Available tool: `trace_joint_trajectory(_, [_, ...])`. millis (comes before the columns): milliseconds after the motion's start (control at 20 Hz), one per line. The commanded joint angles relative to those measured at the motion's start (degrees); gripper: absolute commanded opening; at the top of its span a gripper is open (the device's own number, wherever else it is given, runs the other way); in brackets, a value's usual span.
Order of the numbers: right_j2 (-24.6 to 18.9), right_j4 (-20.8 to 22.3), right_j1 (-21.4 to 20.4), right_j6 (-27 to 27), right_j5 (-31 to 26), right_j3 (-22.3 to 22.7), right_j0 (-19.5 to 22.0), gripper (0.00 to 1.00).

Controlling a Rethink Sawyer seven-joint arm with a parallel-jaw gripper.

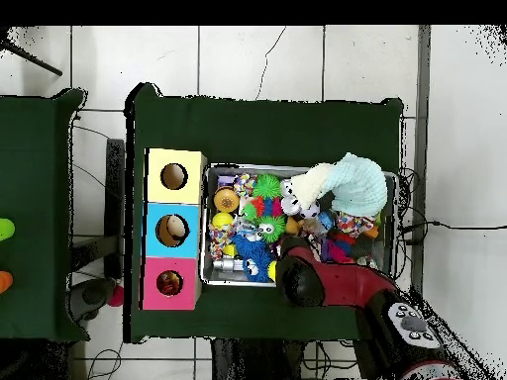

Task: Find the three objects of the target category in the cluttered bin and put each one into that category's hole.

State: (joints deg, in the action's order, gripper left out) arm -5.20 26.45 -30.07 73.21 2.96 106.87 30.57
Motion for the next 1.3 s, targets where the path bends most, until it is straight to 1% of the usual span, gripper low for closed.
trace_joint_trajectory(50, [0.8, 4.1, 7.8, 6.5, 4.9, -6.5, -0.1, 1.0])
trace_joint_trajectory(150, [1.1, 4.9, 9.4, 6.0, 5.3, -7.8, -0.2, 1.0])
trace_joint_trajectory(200, [0.6, 4.9, 9.9, 6.3, 5.2, -7.9, 0.4, 1.0])
trace_joint_trajectory(450, [0.2, 5.2, 10.3, 6.2, 4.2, -8.6, 1.0, 1.0])
trace_joint_trajectory(550, [0.8, 5.8, 10.4, 5.1, 3.3, -9.4, 0.3, 1.0])
trace_joint_trajectory(600, [1.7, 6.7, 10.2, 3.9, 2.7, -10.1, -0.7, 1.0])
trace_joint_trajectory(700, [2.7, 7.6, 10.2, 3.1, 2.4, -10.9, -1.7, 1.0])
trace_joint_trajectory(850, [3.5, 8.6, 10.1, 3.3, 2.9, -11.4, -2.5, 1.0])
trace_joint_trajectory(1000, [6.5, 9.9, 9.9, 2.7, 4.0, -13.1, -5.4, 1.0])
trace_joint_trajectory(1100, [7.5, 10.6, 10.0, 2.7, 4.6, -14.0, -6.4, 1.0])
trace_joint_trajectory(1300, [8.7, 10.8, 10.5, 4.1, 5.9, -14.7, -7.1, 1.0])
